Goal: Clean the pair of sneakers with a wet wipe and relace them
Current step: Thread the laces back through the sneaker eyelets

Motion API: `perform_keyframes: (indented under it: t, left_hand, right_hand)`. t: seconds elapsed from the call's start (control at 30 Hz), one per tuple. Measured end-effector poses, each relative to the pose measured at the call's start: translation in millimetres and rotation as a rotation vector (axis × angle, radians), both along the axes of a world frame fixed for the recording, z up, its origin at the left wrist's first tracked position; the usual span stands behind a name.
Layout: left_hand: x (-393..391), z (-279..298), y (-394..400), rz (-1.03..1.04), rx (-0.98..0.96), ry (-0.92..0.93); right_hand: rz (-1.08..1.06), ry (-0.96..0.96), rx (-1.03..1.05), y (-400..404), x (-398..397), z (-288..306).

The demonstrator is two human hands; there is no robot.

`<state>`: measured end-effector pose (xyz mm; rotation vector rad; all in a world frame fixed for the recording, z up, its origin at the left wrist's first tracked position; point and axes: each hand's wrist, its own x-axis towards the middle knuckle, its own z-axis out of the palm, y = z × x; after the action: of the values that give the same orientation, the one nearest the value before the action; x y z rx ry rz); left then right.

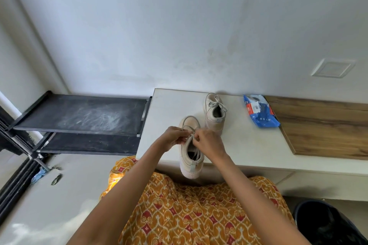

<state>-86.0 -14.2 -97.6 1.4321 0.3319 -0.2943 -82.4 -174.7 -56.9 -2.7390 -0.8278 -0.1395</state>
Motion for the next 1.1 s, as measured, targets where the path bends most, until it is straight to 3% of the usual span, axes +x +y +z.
perform_keyframes:
  t: [0.1, 0.2, 0.3, 0.37, 0.43, 0.63, 0.8, 0.87, 0.93, 1.03, 1.1]
  left_hand:
    - [-2.5, -2.0, 3.2, 0.031, -0.069, 0.016]
    - [-5.7, -0.5, 4.8, 0.047, -0.118, 0.017]
    - [-7.8, 1.3, 4.4, 0.049, -0.181, 0.008]
    - [-8.6, 3.8, 3.9, 0.116, -0.311, 0.011]
    - [-8.0, 5.6, 3.7, 0.257, -0.481, 0.032]
    - [0.4, 5.0, 7.9, 0.56, -0.73, 0.037]
    - [-0.1, 0.9, 19.8, 0.718, -0.481, 0.152]
    - [-2.8, 0.2, 25.5, 0.748, -0.272, 0.187]
    - [-4.0, -3.5, 29.3, 0.677, -0.002, 0.176]
    - [-5.0, -8.3, 27.7, 0.364, 0.46, 0.038]
    - [-4.8, -7.4, 24.9, 0.165, 0.724, 0.043]
  right_hand:
    - [-0.043, 0.009, 0.082, -2.3, -2.2, -4.4]
    - [-0.147, 0.222, 0.297, -1.4, -0.4, 2.9]
    - [-0.249, 0.723, 0.535, 2.6, 10.9, 13.1]
    - [-0.333, 1.064, 0.833, 0.9, 21.4, 18.5]
    - [-0.434, 1.204, 1.107, -6.3, 33.7, 22.9]
    - [-0.492, 1.269, 1.56, -28.4, 49.3, 23.6]
    - [-0.461, 1.149, 1.95, -44.5, 54.3, 27.7]
    - [-0.47, 1.041, 1.921, -50.2, 57.6, 29.2]
    - [-0.467, 0.927, 1.69, -53.0, 58.1, 28.0]
    - [-0.313, 0.727, 1.0, -50.8, 53.5, 21.1]
    - [-0.144, 0.616, 0.532, -48.7, 51.0, 13.4]
